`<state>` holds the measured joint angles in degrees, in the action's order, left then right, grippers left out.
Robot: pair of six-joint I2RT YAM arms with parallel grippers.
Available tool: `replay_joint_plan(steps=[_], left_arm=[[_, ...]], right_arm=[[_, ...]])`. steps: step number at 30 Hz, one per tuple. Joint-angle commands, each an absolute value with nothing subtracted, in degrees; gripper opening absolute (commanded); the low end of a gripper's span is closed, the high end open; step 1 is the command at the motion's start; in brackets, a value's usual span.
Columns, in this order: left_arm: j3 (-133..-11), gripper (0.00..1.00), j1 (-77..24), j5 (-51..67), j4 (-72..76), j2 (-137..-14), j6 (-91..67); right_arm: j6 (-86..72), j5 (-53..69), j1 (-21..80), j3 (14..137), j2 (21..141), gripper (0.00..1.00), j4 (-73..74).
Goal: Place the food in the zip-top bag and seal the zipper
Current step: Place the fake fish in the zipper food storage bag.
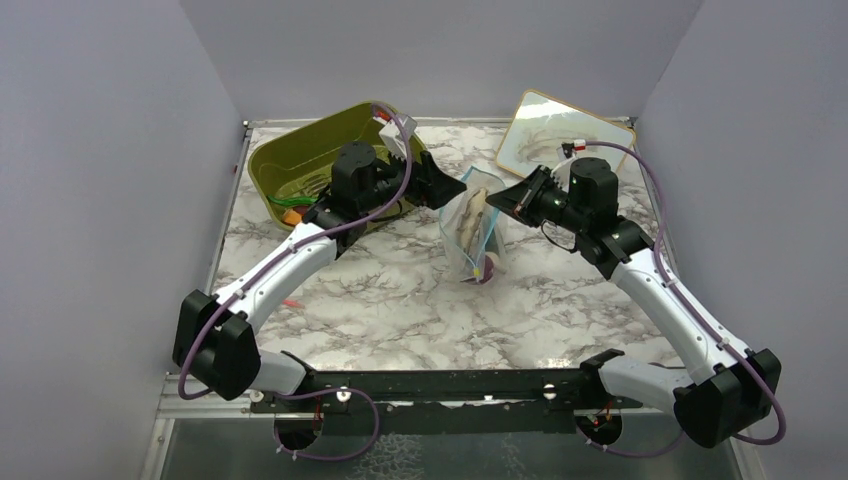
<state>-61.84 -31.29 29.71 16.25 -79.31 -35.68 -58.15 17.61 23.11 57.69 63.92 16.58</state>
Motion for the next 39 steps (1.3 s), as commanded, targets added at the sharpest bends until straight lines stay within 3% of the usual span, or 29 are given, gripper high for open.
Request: replay_joint_plan(steps=[1, 6, 12, 13, 15, 18, 26, 39], left_arm=[[-66.5, 0.73, -31.0, 19.6, -2.7, -78.1, -22.5], [-68.0, 0.62, -31.1, 24.6, -3.7, -80.5, -22.7], [-68.0, 0.58, -31.4, 27.1, -3.5, -83.4, -22.7], [-68.0, 0.50, -31.5, 27.2, -3.5, -83.9, -22.6], [-68.1, 0.21, -31.5, 27.4, -3.2, -84.2, -22.9], [-68.7, 0.00, -31.5, 28.5, -2.0, -83.1, -24.8], [-69.0, 0.00, -33.4, 40.1, 14.0, -81.3, -39.0], [-72.9, 0.00, -33.6, 28.2, -1.7, -83.8, -27.3]], right_arm=[[-57.9, 17.0, 22.8, 57.6, 62.4, 0.01, 13.2], [-57.8, 17.1, 22.8, 57.7, 62.9, 0.01, 12.4], [-57.8, 17.2, 22.8, 57.9, 63.5, 0.01, 12.1], [-57.8, 17.3, 22.8, 57.8, 63.6, 0.01, 12.0], [-57.9, 17.3, 22.8, 57.6, 63.6, 0.01, 11.9], [-57.4, 16.5, 22.8, 57.0, 63.6, 0.01, 12.0], [-51.6, 11.2, 22.8, 54.6, 66.1, 0.01, 14.2], [-49.5, 8.9, 22.8, 56.8, 61.4, 0.01, 15.8]])
